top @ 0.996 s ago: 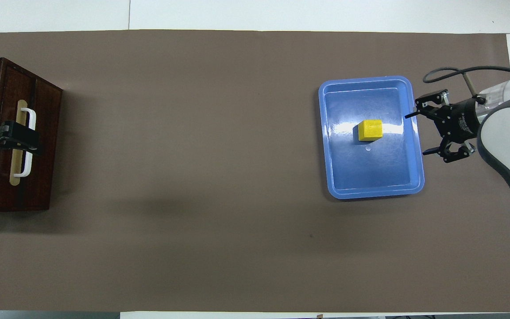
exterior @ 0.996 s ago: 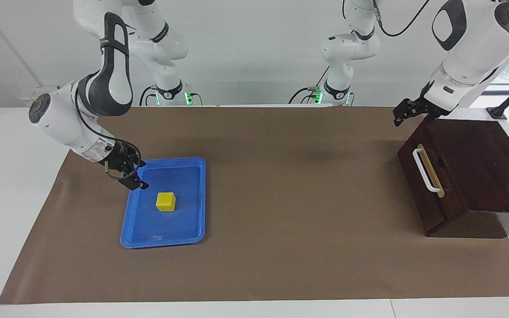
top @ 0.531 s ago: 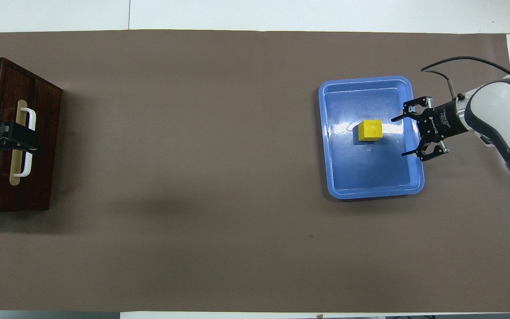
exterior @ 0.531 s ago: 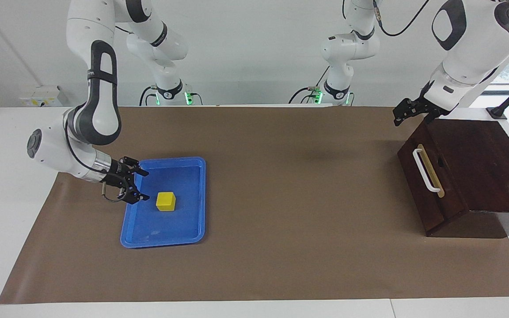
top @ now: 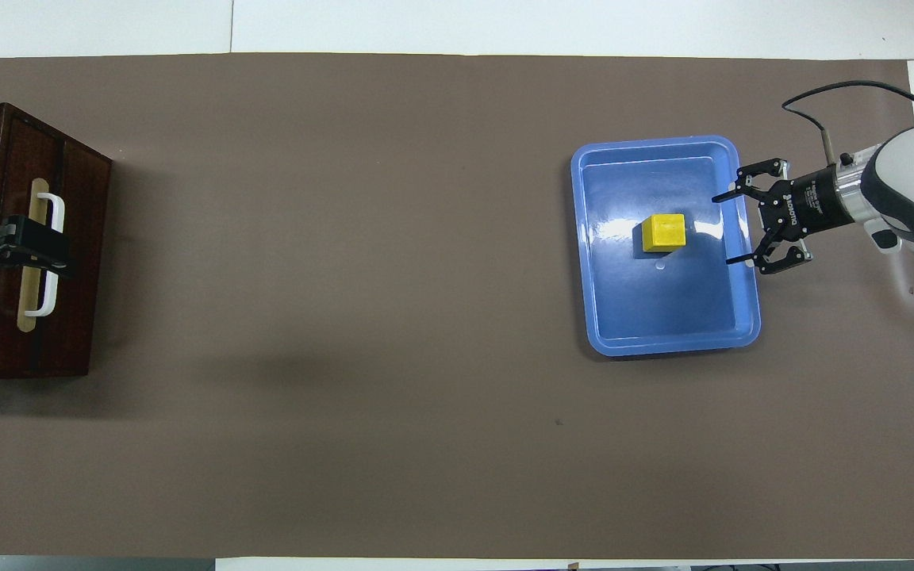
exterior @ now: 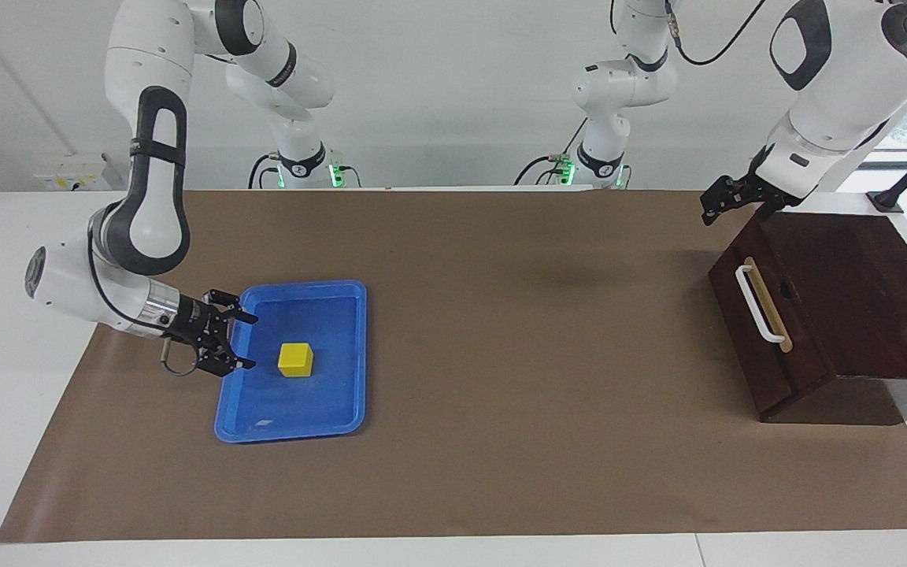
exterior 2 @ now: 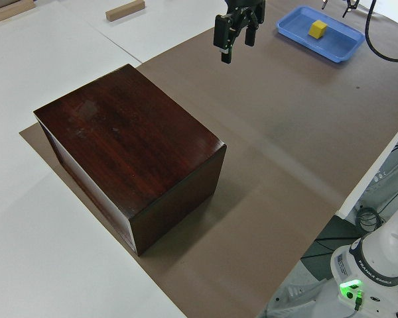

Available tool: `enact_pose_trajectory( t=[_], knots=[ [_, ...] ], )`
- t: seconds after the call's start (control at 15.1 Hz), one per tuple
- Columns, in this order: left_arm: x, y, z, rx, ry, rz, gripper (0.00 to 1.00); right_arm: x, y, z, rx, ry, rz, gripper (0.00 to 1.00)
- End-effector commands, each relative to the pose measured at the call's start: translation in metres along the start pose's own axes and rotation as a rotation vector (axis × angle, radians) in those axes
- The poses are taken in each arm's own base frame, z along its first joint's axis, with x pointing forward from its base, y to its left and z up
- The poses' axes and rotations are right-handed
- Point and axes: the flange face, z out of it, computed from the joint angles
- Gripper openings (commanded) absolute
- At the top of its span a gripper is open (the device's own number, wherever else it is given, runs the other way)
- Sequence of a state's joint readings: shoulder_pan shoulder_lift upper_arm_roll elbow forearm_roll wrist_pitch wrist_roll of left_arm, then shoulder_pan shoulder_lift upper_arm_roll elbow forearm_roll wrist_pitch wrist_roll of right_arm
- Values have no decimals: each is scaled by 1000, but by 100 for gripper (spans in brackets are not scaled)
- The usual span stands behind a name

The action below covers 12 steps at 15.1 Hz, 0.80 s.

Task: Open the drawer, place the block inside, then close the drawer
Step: 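Move the right gripper over the yellow block in the blue tray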

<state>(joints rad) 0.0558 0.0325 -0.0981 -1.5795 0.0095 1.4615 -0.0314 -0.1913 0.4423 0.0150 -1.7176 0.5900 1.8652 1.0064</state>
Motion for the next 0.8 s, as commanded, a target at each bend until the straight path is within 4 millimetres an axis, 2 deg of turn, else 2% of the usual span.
enact_pose_trajectory(
  t=[0.0,0.13,0.46,0.6,0.73],
  knots=[
    [-4,0,1,-2,12,11,100,-6,-5,20,23,2,12,100],
    [-4,-1,1,-2,12,8,100,-19,-11,32,47,-11,9,100],
    [-4,-1,1,-2,12,8,100,-24,-17,43,74,11,-11,100],
    [-4,0,0,-2,17,9,100,-20,-8,59,59,17,0,100],
    [-4,8,0,0,15,20,100,-20,-5,63,64,-3,15,100]
  ],
)
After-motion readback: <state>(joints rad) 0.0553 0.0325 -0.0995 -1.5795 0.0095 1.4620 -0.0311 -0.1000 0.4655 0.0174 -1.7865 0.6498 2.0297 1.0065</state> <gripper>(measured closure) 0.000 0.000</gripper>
